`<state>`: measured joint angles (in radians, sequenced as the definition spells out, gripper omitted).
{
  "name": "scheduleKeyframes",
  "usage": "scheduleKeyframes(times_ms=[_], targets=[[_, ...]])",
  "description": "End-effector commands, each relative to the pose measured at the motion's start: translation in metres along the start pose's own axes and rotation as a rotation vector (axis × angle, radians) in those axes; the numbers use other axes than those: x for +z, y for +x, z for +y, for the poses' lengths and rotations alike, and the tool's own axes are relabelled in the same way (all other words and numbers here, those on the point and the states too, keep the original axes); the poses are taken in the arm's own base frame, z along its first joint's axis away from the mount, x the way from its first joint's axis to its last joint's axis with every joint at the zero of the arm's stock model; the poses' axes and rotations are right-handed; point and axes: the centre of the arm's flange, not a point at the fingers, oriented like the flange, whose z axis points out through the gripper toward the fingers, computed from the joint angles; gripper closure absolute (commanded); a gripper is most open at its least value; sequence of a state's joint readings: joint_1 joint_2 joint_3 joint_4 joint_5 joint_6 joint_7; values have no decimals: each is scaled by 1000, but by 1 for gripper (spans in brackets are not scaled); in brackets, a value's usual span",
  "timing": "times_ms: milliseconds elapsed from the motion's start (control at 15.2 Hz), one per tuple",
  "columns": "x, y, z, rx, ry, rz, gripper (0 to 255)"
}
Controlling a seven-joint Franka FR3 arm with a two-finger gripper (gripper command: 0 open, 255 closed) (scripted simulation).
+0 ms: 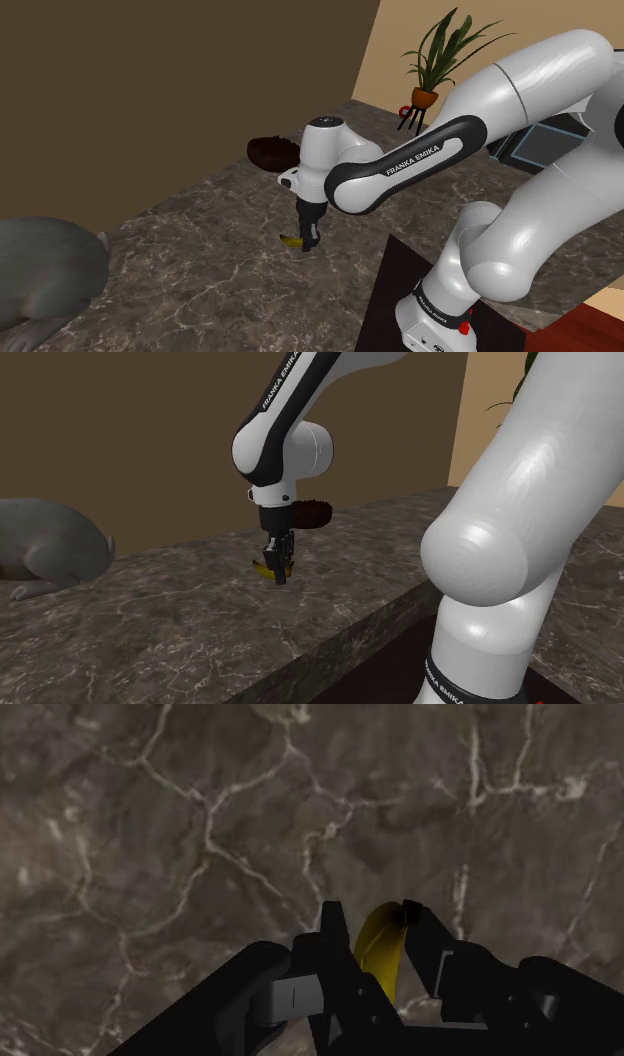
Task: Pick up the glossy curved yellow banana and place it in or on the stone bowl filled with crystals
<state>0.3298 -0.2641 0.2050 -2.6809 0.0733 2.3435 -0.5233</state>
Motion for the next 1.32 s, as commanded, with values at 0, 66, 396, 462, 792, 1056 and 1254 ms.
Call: scheduleKeyframes(times_ms=[0,66,396,462,792,1056,1254], targets=[[0,0,0,0,1,-1,255],[0,0,0,0,1,-1,255],[1,0,0,0,1,-1,255],[0,0,0,0,0,-1,255],[-26,-2,-1,0,0,-1,255],[-47,-3,-2,0,0,-1,255],[-63,-4,-2,0,0,-1,255]])
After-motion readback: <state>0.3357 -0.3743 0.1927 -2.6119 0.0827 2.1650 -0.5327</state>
